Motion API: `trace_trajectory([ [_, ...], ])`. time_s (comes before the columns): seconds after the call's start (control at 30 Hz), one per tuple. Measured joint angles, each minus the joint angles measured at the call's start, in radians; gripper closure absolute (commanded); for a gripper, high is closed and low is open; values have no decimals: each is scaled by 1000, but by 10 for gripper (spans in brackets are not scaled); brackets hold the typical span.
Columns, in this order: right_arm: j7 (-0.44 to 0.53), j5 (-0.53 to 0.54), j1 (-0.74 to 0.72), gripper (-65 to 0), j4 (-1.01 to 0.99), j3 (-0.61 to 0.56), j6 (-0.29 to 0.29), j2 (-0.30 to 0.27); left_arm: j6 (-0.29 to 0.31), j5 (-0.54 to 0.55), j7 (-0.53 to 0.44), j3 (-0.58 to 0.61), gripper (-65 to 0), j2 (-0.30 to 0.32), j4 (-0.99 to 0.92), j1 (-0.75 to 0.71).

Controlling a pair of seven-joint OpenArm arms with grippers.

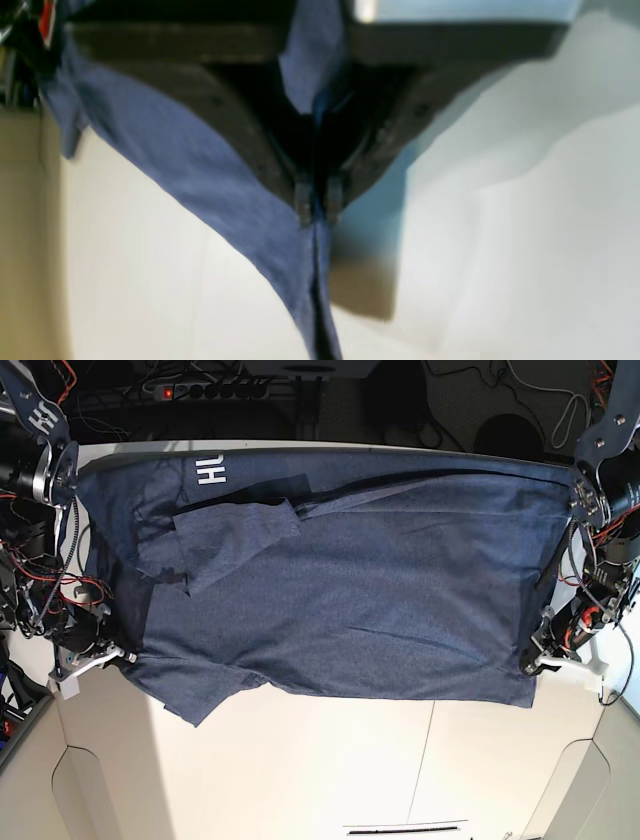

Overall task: Layout the t-shirt on the table in an organized manner, then fold the t-shirt properly
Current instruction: 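Lift the hem with both grippers and fold it over toward the collar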

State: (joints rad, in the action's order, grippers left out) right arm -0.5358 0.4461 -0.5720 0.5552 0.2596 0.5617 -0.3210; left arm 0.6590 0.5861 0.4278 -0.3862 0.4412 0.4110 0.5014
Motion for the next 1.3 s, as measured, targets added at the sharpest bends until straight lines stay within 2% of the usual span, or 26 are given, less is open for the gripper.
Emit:
trace_trajectory([
  [0.07, -27, 19, 33, 0, 75, 0, 1, 0, 20, 29, 40, 0, 0, 11, 40, -34],
  [0.3, -169, 85, 205, 0, 406, 28, 2, 1, 23, 94, 123, 1, 0, 24, 283, -184],
  [0.5, -256, 108, 340, 0, 677, 126, 8, 3, 26, 93, 167, -2, 0, 21, 528, -319],
  [0.6, -298, 112, 382, 0, 755, 192, 12, 3, 27, 100, 178, -47, 0, 16, 613, -360],
  [0.7, -341, 149, 421, 0, 790, 246, 16, 3, 33, 107, 191, -112, 0, 15, 656, -400],
  [0.8, -391, 228, 464, 0, 791, 281, 16, 0, 39, 171, 281, -182, 0, 13, 658, -433],
  [0.97, -429, 283, 537, 0, 791, 313, 14, -1, 35, 277, 421, -230, 0, 14, 658, -486],
  [1.3, -431, 293, 594, 0, 791, 314, 11, -3, 35, 279, 440, -230, 0, 13, 659, -559],
])
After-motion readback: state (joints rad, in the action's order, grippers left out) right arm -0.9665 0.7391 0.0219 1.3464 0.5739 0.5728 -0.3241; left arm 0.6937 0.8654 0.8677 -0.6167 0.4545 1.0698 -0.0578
